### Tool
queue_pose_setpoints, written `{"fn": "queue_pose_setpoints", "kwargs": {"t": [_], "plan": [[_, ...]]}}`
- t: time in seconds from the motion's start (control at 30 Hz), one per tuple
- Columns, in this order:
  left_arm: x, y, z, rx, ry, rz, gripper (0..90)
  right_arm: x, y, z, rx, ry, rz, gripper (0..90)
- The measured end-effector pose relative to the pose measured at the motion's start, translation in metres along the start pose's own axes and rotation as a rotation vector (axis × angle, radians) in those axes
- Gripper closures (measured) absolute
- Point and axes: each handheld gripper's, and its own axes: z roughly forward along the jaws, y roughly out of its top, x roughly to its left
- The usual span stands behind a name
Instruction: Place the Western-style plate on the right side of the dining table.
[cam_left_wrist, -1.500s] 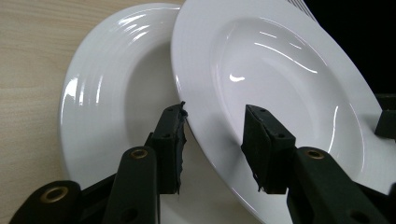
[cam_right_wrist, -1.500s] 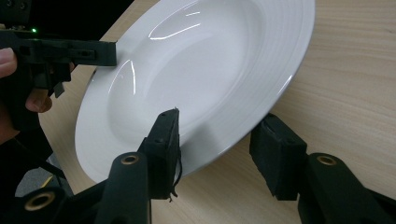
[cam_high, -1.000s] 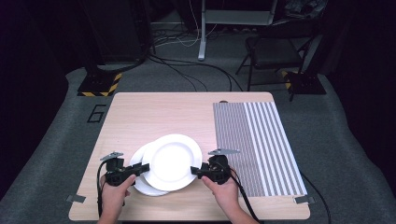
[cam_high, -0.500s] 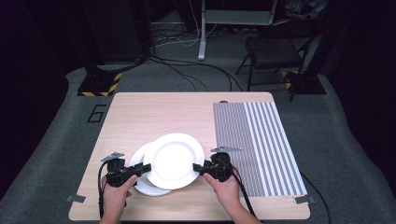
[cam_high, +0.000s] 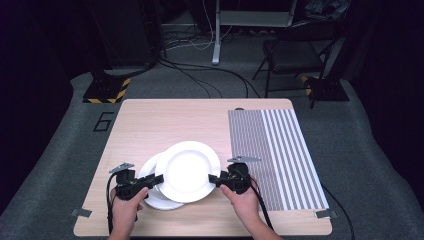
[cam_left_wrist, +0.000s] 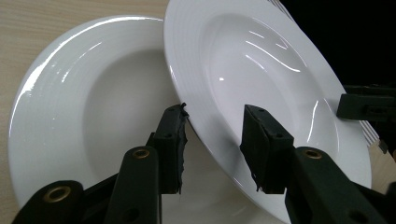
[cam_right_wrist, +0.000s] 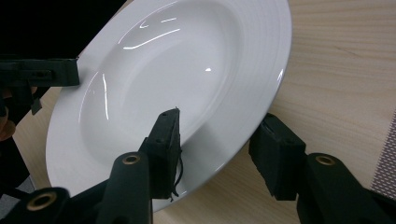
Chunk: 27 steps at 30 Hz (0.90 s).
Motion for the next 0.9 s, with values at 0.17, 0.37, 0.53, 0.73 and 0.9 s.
{"fn": "queue_pose_setpoints", "kwargs": {"t": [0.17, 0.37, 0.53, 0.73, 0.9], "plan": [[-0.005, 0.001, -0.001, 0.0, 0.01, 0.015, 60.0, -0.002, 0.001, -0.001, -0.004, -0.004, -0.007, 52.7], [-0.008, 0.003, 0.001, 0.001, 0.008, 0.022, 60.0, -0.004, 0.0, -0.003, -0.007, -0.005, 0.005, 51.5], [-0.012, 0.004, 0.005, 0.003, 0.004, 0.04, 60.0, -0.006, -0.001, -0.007, -0.019, -0.017, 0.004, 51.5], [-0.016, 0.006, 0.009, 0.005, -0.011, 0.046, 60.0, -0.006, -0.002, -0.015, -0.036, -0.027, 0.008, 51.5], [-0.018, 0.008, 0.012, 0.008, -0.023, 0.05, 60.0, -0.009, -0.004, -0.019, -0.045, -0.037, 0.015, 51.5]]}}
